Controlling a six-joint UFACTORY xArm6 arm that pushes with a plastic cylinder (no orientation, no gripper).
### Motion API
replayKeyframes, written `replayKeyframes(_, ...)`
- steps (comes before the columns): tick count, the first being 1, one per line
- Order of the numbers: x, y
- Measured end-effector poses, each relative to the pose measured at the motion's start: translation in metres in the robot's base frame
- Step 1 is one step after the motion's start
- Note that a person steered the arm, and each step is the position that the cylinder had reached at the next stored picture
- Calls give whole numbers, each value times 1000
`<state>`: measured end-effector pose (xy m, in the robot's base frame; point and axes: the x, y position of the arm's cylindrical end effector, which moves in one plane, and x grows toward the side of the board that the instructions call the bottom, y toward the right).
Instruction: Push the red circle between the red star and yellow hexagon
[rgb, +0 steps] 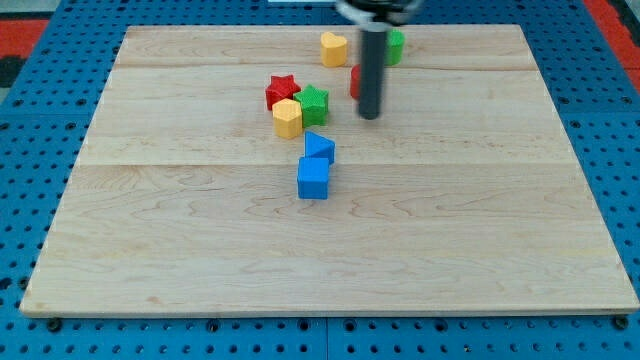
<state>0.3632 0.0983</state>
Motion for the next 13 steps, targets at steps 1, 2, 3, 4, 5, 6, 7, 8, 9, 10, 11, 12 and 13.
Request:
replayKeyframes(1, -29, 43)
replayKeyframes(2, -56, 6)
replayKeyframes(3, -38, -6)
replayKeyframes(4, -75, -8)
replayKeyframes(5, -57, -51)
replayKeyframes(6, -52, -70)
replayKeyframes(7, -34, -64)
replayKeyframes(8, -6, -64)
replayKeyframes(9, 0, -64)
replayKeyframes(10, -19, -75)
replayKeyframes(11, -24, -108)
replayKeyframes(12, -24, -122)
replayKeyframes(13, -52, -109)
